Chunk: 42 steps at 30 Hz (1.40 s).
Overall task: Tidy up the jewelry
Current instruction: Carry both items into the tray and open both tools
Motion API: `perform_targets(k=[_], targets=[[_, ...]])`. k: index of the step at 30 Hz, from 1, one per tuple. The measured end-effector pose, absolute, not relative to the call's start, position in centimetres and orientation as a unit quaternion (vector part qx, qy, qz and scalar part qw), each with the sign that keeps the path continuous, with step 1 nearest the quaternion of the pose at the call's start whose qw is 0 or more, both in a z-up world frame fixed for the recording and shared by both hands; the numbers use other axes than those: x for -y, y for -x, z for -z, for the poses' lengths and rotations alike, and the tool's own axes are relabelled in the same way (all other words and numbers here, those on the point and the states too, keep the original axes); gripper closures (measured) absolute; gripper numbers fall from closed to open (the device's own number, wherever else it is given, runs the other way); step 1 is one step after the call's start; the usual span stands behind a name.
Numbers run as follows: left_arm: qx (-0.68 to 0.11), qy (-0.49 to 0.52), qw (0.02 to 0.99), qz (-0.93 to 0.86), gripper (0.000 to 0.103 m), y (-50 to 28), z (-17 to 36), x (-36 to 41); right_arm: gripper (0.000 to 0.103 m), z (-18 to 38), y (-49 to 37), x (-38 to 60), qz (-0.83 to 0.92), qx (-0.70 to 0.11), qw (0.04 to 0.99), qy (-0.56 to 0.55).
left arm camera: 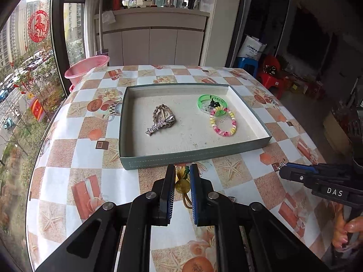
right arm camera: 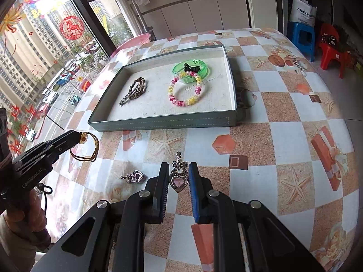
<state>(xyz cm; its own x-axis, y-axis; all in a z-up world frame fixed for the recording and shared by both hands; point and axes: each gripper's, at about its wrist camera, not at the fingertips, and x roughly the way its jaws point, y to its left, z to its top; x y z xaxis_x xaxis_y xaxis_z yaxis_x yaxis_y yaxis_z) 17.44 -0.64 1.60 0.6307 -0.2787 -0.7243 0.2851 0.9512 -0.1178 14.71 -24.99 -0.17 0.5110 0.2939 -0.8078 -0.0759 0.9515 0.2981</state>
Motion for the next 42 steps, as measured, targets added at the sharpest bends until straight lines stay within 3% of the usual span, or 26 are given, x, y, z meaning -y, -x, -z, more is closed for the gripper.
perform_targets(k=[15, 30, 42], targets=[[-0.381, -0.009, 0.912, 0.154, 0.078, -24.3, -4.4, 3.2, 0.084, -3.6, -22.3, 25.6, -0.108, -0.461, 0.874, -0.111], [-0.424, -0.023, 0.897, 0.12, 0.078, -30.7, 1.3, 4.3, 0.084, 1.7, -29.5, 24.8, -0.096, -0.509, 0.851, -0.093], [-0.44, -0.028, 0.893, 0.094, 0.078, -31.5, 4.0, 3.9, 0.084, 4.1, -30.8, 22.8, -0.092, -0.518, 0.848, -0.061]])
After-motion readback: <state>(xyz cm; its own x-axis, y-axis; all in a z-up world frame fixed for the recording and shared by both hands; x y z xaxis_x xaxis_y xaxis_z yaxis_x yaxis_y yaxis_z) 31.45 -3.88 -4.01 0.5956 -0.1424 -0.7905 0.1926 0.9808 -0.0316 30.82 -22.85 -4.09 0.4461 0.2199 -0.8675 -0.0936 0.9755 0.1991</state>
